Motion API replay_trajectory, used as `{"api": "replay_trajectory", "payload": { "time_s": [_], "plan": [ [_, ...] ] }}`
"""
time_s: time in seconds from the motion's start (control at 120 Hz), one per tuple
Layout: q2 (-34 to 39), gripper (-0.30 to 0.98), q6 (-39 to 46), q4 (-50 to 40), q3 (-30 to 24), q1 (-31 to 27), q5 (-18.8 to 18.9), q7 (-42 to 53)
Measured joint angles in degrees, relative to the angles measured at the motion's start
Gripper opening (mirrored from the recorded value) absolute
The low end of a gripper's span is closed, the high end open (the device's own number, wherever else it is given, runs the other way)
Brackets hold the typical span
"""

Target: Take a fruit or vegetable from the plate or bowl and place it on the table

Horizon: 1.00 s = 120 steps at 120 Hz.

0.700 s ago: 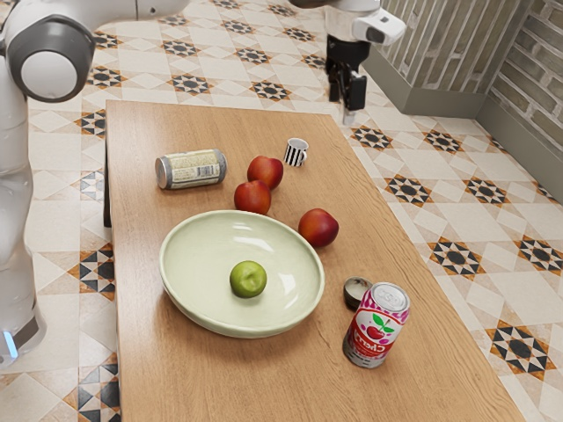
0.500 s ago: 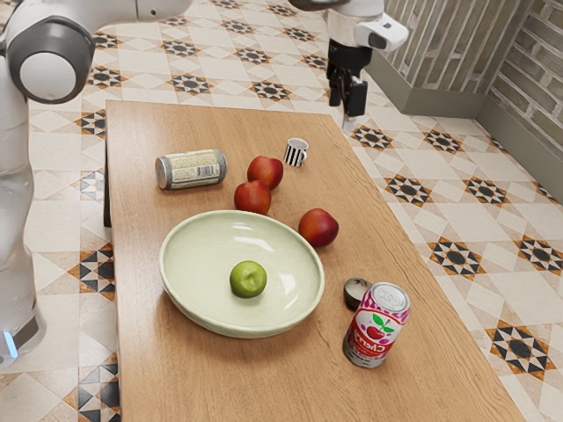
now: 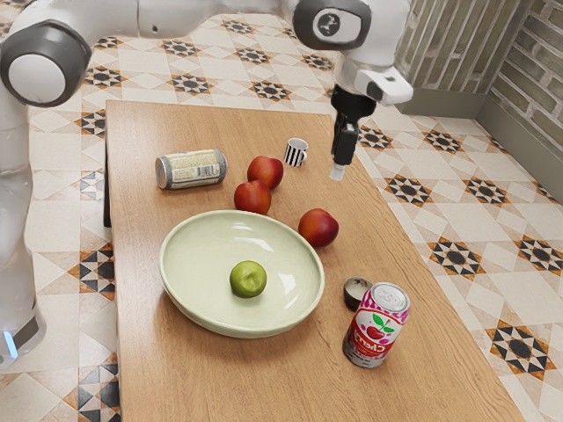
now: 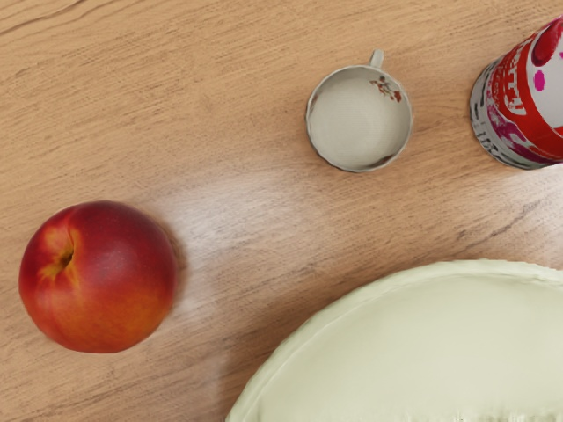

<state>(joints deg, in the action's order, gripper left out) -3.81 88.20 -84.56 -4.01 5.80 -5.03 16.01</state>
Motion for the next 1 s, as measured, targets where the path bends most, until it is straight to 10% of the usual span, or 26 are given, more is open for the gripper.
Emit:
{"api": "replay_trajectory", "payload": {
  "time_s": [1.0],
  "plan": [
    [13.04,0.69,15.32,-31.7,-7.63,0.1,-8.43,21.33]
  ]
}}
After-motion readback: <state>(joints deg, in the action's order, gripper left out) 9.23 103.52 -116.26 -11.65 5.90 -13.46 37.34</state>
